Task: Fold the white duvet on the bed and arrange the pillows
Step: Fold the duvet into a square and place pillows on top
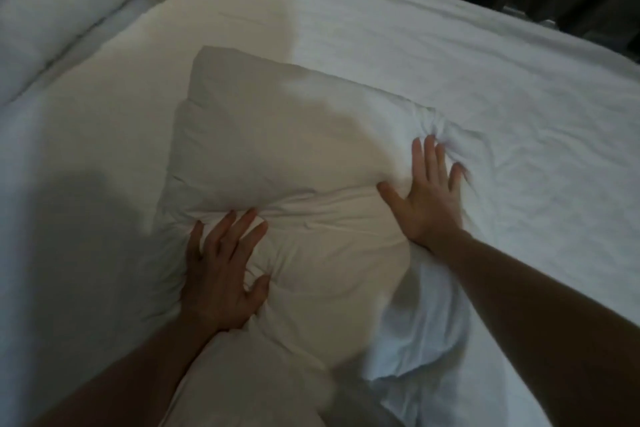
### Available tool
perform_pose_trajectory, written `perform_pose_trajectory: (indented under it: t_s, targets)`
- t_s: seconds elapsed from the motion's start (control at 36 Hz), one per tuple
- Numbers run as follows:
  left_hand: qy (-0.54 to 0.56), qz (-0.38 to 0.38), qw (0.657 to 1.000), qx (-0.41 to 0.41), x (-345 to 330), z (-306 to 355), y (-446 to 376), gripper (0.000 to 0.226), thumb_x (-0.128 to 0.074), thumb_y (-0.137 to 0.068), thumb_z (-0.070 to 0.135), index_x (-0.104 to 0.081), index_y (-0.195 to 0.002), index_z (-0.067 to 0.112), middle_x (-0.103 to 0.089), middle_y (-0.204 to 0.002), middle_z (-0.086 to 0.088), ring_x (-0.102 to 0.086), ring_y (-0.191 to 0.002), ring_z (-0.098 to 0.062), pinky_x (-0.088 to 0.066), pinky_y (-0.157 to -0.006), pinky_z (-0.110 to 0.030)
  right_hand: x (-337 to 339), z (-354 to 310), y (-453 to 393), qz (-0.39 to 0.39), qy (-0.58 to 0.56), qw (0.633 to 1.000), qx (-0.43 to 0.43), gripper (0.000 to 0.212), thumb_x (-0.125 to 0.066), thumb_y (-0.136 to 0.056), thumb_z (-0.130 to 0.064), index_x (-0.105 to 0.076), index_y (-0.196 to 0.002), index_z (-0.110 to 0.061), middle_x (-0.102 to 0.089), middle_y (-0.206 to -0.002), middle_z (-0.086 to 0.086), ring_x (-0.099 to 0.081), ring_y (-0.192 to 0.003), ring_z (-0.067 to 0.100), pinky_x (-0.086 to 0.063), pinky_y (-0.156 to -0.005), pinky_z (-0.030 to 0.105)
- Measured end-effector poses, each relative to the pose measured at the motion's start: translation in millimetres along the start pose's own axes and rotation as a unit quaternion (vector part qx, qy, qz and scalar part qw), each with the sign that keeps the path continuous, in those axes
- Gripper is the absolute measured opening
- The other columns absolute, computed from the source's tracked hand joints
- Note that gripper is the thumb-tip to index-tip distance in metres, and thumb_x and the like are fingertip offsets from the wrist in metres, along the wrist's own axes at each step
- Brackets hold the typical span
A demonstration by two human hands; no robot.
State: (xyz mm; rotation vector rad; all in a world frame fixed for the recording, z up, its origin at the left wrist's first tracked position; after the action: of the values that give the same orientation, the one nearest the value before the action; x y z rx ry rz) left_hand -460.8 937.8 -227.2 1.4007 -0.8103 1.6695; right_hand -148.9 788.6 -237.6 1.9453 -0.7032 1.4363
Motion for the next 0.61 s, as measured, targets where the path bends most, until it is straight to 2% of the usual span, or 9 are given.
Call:
perform_pose_trajectory:
  t_s: [0.11,0.25,0.36,0.47,0.61]
  targets:
    - [0.005,-0.006,1.000,0.004,-5.1,-2.2,-5.6,0.075,-0.047,-0.075,0.055,-0.051,-0.141,0.019,-0.039,-0.155,-0.004,-0.038,-0.140,-0.030,-0.019,-0.112,-0.063,-7.2,19.1,-17.6,0.005,-0.013,1.000,0.014,0.101,-0.021,-0.083,-0.082,0.004,-0.157,-0.018,0.005,-0.166,0.006,0.008,-0.152,0.019,-0.002,-0.123,0.048]
    - [0.015,0.000,1.000,0.002,-6.6,-2.4,-8.6,0.075,-0.048,-0.075,0.055,-0.052,-0.141,0.020,-0.038,-0.155,-0.003,-0.039,-0.140,-0.029,-0.019,-0.114,-0.060,-20.6,20.5,-20.7,0.011,-0.037,0.999,0.008,0.099,-0.027,-0.084,-0.077,0.002,-0.158,-0.017,0.004,-0.166,0.006,0.007,-0.152,0.017,0.000,-0.123,0.046]
    - [0.023,0.013,1.000,-0.008,-4.4,-1.9,-7.3,0.073,-0.047,-0.077,0.054,-0.052,-0.141,0.018,-0.038,-0.155,-0.004,-0.039,-0.139,-0.029,-0.018,-0.115,-0.059,-18.9,21.5,-19.4,0.006,-0.048,0.999,-0.006,0.101,-0.024,-0.082,-0.080,0.002,-0.158,-0.019,0.005,-0.166,0.005,0.008,-0.152,0.014,0.003,-0.123,0.043]
    - [0.038,0.024,0.999,0.000,0.2,-1.1,-4.2,0.072,-0.045,-0.079,0.054,-0.051,-0.141,0.019,-0.039,-0.154,-0.002,-0.039,-0.139,-0.028,-0.015,-0.116,-0.057,-17.5,19.8,-11.0,-0.005,-0.059,0.996,-0.062,0.106,-0.024,-0.078,-0.086,0.005,-0.157,-0.022,0.009,-0.165,0.002,0.009,-0.151,0.013,0.005,-0.123,0.041]
    - [0.034,0.018,0.999,0.002,8.1,-1.3,4.5,0.070,-0.045,-0.081,0.055,-0.048,-0.143,0.022,-0.038,-0.155,0.000,-0.038,-0.140,-0.026,-0.016,-0.116,-0.057,-13.1,12.7,23.7,-0.015,-0.063,0.984,-0.167,0.100,-0.029,-0.084,-0.082,0.001,-0.157,-0.021,0.005,-0.166,0.003,0.006,-0.152,0.019,0.006,-0.122,0.044]
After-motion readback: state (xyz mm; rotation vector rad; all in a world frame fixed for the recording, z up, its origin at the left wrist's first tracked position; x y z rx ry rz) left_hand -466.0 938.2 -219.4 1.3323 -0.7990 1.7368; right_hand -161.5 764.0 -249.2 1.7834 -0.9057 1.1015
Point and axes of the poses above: each hand's wrist, its own y-axis away from the middle knuckle, its own x-axis out of the back of the hand, z = x × y, the point moved 5 cm from there along -y, towards the middle knuckle
